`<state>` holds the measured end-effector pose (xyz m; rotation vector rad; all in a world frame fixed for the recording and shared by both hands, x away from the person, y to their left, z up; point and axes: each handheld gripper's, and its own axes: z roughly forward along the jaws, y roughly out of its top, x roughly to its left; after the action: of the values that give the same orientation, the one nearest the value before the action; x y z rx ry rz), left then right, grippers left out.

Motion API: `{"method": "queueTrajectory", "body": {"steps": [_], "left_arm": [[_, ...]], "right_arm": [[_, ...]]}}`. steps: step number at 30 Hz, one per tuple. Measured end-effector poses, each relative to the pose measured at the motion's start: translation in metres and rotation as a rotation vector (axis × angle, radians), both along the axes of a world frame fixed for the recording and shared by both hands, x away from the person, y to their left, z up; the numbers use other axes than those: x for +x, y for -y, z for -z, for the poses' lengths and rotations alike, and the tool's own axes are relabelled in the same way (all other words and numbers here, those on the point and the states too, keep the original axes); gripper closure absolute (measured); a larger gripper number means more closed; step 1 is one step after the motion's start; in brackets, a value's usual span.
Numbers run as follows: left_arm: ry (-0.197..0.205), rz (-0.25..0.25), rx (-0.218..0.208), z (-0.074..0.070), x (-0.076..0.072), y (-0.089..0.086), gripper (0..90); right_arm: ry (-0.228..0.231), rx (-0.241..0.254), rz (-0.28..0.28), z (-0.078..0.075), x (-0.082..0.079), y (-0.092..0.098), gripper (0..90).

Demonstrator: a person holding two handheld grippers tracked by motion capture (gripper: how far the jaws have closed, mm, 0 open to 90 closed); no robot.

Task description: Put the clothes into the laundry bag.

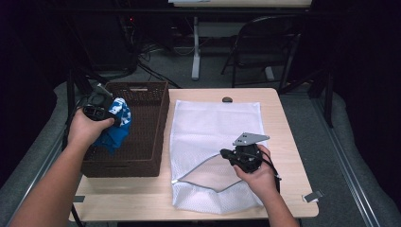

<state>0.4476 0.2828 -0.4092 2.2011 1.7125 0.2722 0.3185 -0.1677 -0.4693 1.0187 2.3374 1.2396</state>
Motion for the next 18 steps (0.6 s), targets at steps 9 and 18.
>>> {"method": "queueTrajectory", "body": {"steps": [9,18], "left_arm": [[0.002,0.067,0.007,-0.014,-0.012,0.006,62.0],[0.005,0.141,0.002,-0.023,-0.024,0.017,62.0]], "right_arm": [[0.004,-0.001,0.000,0.000,0.000,0.000,88.9],[0.005,-0.001,0.000,0.000,0.000,0.000,88.9]]}}
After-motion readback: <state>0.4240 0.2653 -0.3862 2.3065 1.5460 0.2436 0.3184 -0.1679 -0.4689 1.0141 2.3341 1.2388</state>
